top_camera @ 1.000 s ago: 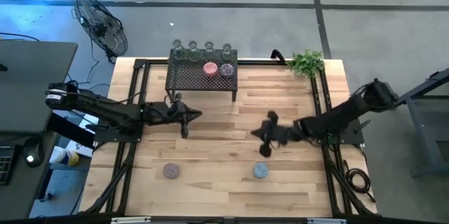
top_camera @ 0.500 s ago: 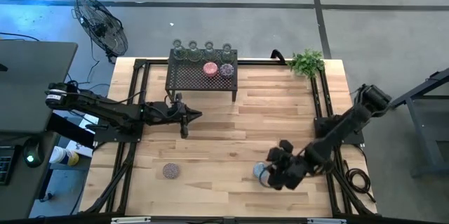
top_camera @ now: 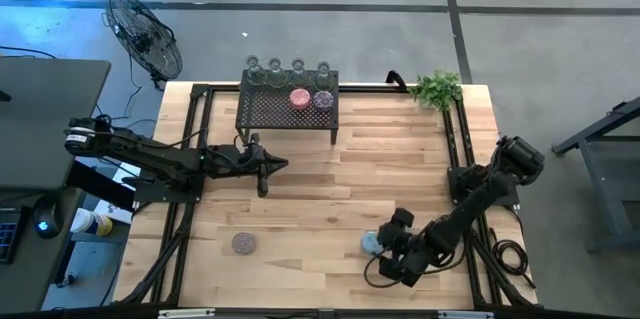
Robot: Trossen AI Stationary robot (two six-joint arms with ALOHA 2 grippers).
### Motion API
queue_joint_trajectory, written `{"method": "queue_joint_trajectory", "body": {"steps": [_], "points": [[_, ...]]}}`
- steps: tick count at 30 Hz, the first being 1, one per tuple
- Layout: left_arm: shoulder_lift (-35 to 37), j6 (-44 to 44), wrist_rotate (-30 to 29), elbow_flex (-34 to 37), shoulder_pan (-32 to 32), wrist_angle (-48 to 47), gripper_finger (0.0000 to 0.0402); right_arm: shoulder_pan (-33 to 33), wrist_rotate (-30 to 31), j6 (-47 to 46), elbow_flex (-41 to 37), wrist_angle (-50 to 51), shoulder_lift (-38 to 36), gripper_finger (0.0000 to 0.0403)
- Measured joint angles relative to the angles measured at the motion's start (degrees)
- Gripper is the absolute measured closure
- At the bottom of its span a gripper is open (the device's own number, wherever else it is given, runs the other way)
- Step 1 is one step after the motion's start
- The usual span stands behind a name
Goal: Pick & Place candle stick holders
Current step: Put the blue scented candle on the shelf
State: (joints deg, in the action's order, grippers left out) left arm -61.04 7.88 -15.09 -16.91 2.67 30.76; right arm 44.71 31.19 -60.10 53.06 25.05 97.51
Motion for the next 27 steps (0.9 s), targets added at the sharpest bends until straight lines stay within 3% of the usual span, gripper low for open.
{"method": "queue_joint_trajectory", "body": {"steps": [4, 9, 21, 27], "points": [[0.0, 0.2, 0.0, 0.0, 0.0, 0.0, 0.0376, 0.0, 0.4, 5.5, -2.0, -6.8, 1.4, 0.0030], [0.0, 0.2, 0.0, 0.0, 0.0, 0.0, 0.0376, -0.1, 1.1, 7.1, -2.3, -7.6, 4.3, 0.0044], [0.0, 0.5, -0.7, 0.0, 0.0, -0.2, 0.0376, -0.1, 1.5, 9.2, -2.4, -10.0, 5.8, 0.0130], [0.0, -0.1, -2.4, -0.1, 0.0, -2.2, 0.0376, -1.6, -0.2, 10.2, -2.4, -10.3, 4.2, 0.0145]]}}
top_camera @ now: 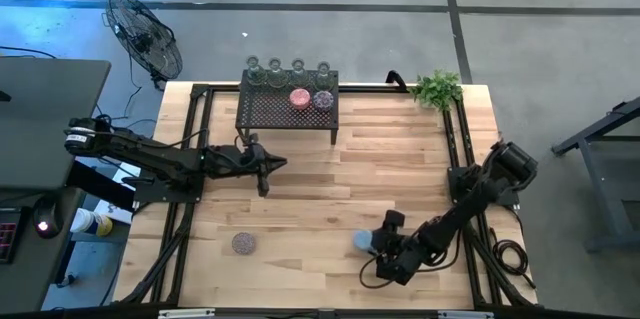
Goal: Pick & Place candle stick holders
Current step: Put the blue scented candle on the shelf
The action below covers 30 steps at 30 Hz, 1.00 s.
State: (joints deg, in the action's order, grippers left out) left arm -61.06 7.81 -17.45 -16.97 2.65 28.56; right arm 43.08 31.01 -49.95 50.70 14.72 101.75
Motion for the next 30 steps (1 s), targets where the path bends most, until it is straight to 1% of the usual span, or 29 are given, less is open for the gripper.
{"method": "queue_joint_trajectory", "body": {"steps": [4, 9, 13, 17, 21, 24, 27, 30], "points": [[0.0, 0.0, -1.2, 0.6, 0.0, -1.1, 0.0376, -2.4, -0.4, 2.6, 0.0, -0.3, -1.8, 0.0145], [0.0, 2.0, -1.4, 2.4, 0.0, -1.2, 0.0376, -5.2, -4.8, 5.0, 0.0, -1.3, -1.7, 0.0145], [0.0, 3.1, -1.1, 3.2, 0.0, -1.3, 0.0376, -5.9, -4.2, 5.0, 0.0, -1.7, -1.7, 0.0137], [0.0, 3.2, -1.2, 3.3, 0.0, -1.0, 0.0376, -6.4, -4.1, 5.1, 0.0, -4.2, -1.7, 0.0111], [0.0, 3.1, -1.1, 3.3, 0.0, -0.3, 0.0376, -6.8, -2.9, 7.8, 0.0, -6.3, -1.3, 0.0089], [0.0, 3.1, -1.1, 3.3, 0.0, 0.4, 0.0376, -7.6, -3.2, 11.0, 0.0, -8.7, 0.3, 0.0087], [0.0, 3.0, -1.1, 3.3, 0.0, 0.5, 0.0376, -8.3, -4.6, 13.9, 0.0, -11.1, 2.2, 0.0088], [0.0, 3.0, -1.1, 3.3, 0.0, 0.5, 0.0376, -8.7, -4.2, 15.3, 0.0, -11.7, 2.7, 0.0088]]}}
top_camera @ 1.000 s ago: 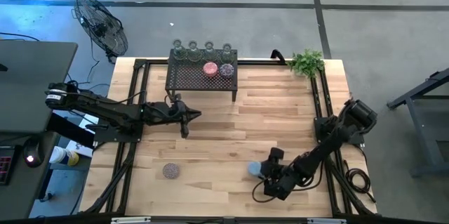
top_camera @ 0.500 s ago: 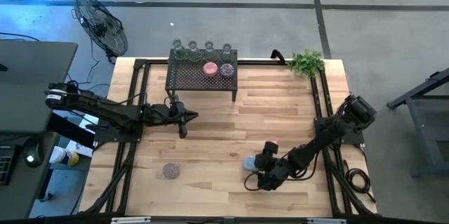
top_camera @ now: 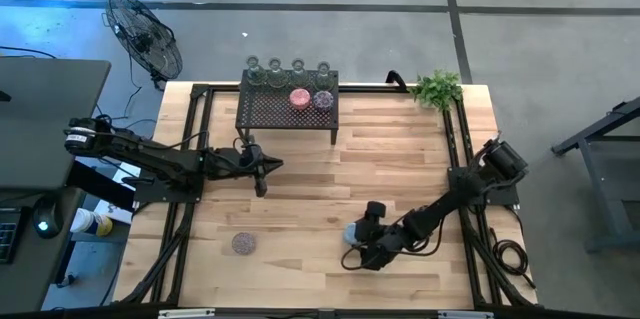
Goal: Pick & Place candle stick holders
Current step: Put the blue scented candle on the shelf
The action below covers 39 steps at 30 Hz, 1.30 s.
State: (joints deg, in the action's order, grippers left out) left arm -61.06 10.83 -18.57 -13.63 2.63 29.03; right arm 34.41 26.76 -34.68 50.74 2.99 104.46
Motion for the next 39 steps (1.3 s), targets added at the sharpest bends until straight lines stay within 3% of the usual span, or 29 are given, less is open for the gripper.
{"method": "queue_joint_trajectory", "body": {"steps": [14, 19, 27, 39], "points": [[0.0, 0.2, 0.0, 0.0, 0.0, 1.3, 0.0376, -4.2, -2.1, 8.1, 0.0, -3.9, 0.1, 0.0123], [0.0, 0.1, -0.2, 0.0, 0.0, 1.3, 0.0376, -11.4, -5.3, 17.4, 1.0, -6.0, 0.1, 0.0127], [0.0, -0.1, -0.2, 0.0, 0.0, 0.8, 0.0376, -24.2, -14.0, 30.3, 1.1, -20.0, 3.6, 0.0131], [0.0, 1.4, 4.5, 0.0, 0.0, -0.8, 0.0376, -29.3, -17.5, 29.1, 1.0, -22.8, 7.0, 0.0129]]}}
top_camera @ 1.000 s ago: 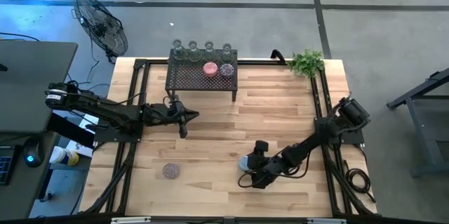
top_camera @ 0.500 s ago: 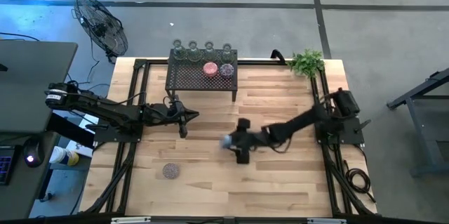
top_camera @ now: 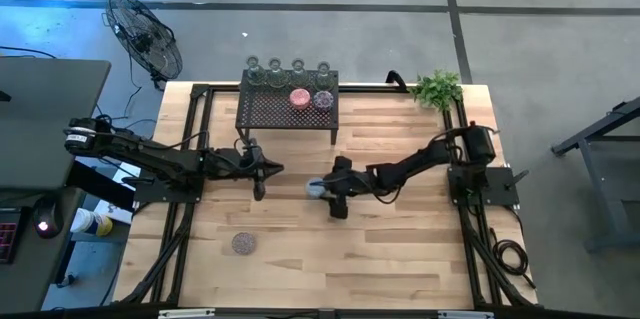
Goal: Pick & Place candle stick holders
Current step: Put the blue scented candle on the shelf
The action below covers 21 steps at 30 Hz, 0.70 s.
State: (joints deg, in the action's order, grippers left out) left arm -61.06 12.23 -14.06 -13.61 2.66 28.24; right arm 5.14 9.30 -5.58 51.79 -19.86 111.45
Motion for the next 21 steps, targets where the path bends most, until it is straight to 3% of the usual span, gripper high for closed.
{"method": "queue_joint_trajectory", "body": {"steps": [7, 15, 21], "points": [[0.0, 0.1, 2.0, 0.0, 0.0, -0.1, 0.0376, -2.7, -1.8, -1.5, 0.0, -4.9, 0.0, 0.0128], [0.0, 4.7, 4.7, -1.9, 0.0, -4.0, 0.0376, -2.9, -8.0, -0.4, -0.1, -2.3, -2.5, 0.0128], [-1.9, 7.6, 5.4, -7.5, 0.0, -12.2, 0.0376, -0.6, -2.3, 2.3, -0.7, 8.9, -11.3, 0.0161]]}}
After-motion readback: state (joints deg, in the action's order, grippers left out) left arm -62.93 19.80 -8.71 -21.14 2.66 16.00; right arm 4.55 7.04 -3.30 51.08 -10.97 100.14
